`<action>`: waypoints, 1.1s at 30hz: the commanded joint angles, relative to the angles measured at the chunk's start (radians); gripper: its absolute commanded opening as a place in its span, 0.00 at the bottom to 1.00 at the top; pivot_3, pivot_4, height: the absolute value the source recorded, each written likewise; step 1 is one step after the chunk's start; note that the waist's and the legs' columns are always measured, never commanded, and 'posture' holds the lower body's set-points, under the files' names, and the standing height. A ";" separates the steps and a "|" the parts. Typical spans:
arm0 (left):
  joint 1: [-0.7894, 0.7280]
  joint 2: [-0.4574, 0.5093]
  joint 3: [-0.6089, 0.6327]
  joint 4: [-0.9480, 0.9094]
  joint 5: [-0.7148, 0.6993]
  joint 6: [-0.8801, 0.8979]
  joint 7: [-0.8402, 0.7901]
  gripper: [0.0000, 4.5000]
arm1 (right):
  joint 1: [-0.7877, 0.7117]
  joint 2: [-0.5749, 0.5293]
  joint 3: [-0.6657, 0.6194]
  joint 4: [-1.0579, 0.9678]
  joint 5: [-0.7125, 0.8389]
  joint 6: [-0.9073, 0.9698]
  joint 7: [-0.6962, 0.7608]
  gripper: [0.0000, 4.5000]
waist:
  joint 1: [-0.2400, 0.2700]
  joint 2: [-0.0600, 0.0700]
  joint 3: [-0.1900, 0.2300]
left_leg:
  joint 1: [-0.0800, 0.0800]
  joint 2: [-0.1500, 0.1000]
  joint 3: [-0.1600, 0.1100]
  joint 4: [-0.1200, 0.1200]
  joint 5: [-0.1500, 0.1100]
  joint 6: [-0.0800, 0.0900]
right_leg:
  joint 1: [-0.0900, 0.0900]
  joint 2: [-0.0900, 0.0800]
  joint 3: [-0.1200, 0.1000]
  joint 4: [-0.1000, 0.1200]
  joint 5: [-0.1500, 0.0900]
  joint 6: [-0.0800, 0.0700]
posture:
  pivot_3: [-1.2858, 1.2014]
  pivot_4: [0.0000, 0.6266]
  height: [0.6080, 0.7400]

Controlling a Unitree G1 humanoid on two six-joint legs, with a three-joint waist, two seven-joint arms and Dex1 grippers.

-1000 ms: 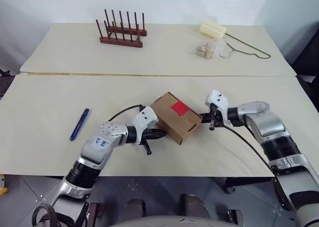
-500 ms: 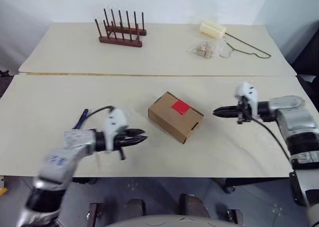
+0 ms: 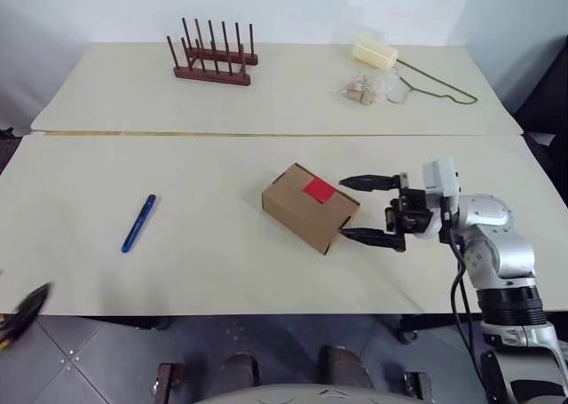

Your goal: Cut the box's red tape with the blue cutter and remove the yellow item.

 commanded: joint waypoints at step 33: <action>-0.439 0.073 -0.730 -0.072 0.097 0.451 0.470 1.00 | 0.067 0.000 -0.010 -0.191 0.050 0.026 -0.157 1.00 | 0.010 0.001 -0.004 | 0.004 0.000 0.004 0.000 -0.001 -0.001 | -0.001 0.000 0.001 0.007 0.000 -0.002 | 0.52 0.24 1.00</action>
